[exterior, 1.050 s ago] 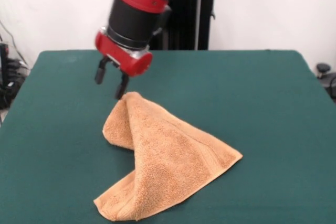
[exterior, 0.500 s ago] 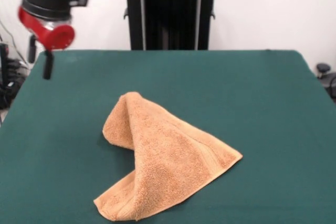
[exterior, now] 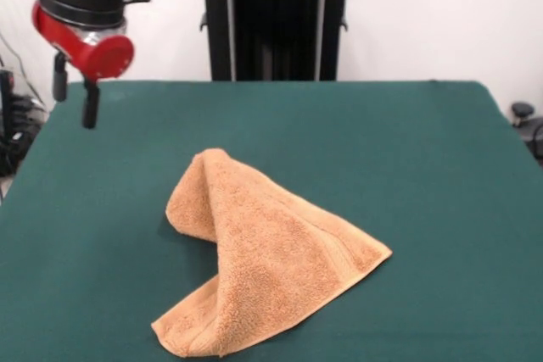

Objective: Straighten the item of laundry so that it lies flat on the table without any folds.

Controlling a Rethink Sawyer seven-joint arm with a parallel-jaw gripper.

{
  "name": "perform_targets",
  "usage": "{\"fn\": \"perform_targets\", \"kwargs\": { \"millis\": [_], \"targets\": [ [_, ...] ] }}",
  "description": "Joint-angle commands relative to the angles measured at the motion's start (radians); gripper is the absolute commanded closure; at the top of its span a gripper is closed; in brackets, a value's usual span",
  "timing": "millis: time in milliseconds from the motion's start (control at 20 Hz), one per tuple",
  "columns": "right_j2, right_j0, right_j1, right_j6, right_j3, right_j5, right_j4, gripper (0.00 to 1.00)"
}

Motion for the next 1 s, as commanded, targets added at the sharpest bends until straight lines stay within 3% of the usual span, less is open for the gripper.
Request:
{"fn": "perform_targets", "kwargs": {
  "millis": [50, 400, 700, 900, 1000],
  "targets": [
    [0.139, 0.069, 0.05, -0.094, -0.013, 0.131, -0.036, 0.0],
    [0.165, -0.036, -0.062, -0.271, 0.07, 0.168, -0.076, 0.0],
    [0.198, -0.128, -0.131, -0.316, 0.165, 0.098, -0.134, 0.0],
    [0.198, -0.116, -0.142, -0.213, 0.244, 0.034, -0.163, 0.0],
    [0.204, -0.079, -0.082, -0.133, 0.194, 0.042, -0.167, 0.0]
  ]
}}
